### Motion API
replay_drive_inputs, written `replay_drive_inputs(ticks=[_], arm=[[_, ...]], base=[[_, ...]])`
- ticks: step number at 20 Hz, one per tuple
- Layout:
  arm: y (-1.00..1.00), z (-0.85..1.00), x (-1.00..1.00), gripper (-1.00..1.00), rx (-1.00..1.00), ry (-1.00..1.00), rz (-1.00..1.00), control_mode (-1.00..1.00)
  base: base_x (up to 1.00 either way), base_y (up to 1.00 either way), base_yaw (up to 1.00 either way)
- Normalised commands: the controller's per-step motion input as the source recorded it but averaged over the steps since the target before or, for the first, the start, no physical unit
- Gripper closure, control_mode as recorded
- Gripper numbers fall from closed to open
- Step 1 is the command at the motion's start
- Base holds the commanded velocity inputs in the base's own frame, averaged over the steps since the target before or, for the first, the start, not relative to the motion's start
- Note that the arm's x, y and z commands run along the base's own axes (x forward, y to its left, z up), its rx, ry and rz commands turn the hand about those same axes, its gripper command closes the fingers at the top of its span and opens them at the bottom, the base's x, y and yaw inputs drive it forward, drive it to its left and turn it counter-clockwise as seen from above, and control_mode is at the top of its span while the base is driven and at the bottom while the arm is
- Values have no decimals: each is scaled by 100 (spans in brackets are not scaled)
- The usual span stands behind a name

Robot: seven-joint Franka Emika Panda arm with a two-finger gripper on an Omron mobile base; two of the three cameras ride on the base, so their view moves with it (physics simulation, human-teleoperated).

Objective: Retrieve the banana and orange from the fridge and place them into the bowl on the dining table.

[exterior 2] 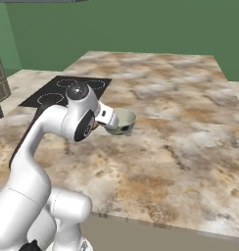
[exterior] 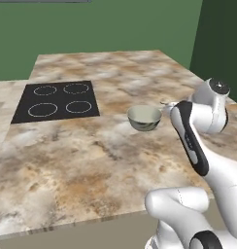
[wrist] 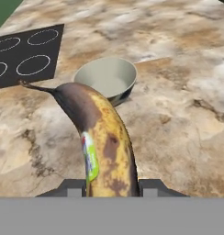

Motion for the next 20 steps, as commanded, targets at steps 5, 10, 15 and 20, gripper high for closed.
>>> replay_drive_inputs(ticks=[5, 10, 15, 20], arm=[[4, -22, 44, 100, 0, 8, 0, -100], [0, -9, 30, 100, 0, 9, 0, -100], [0, -4, 29, 100, 0, 7, 0, -100], [0, -8, 37, 100, 0, 4, 0, -100]], base=[[0, 0, 0], [0, 0, 0], [0, 0, 0], [0, 0, 0]])
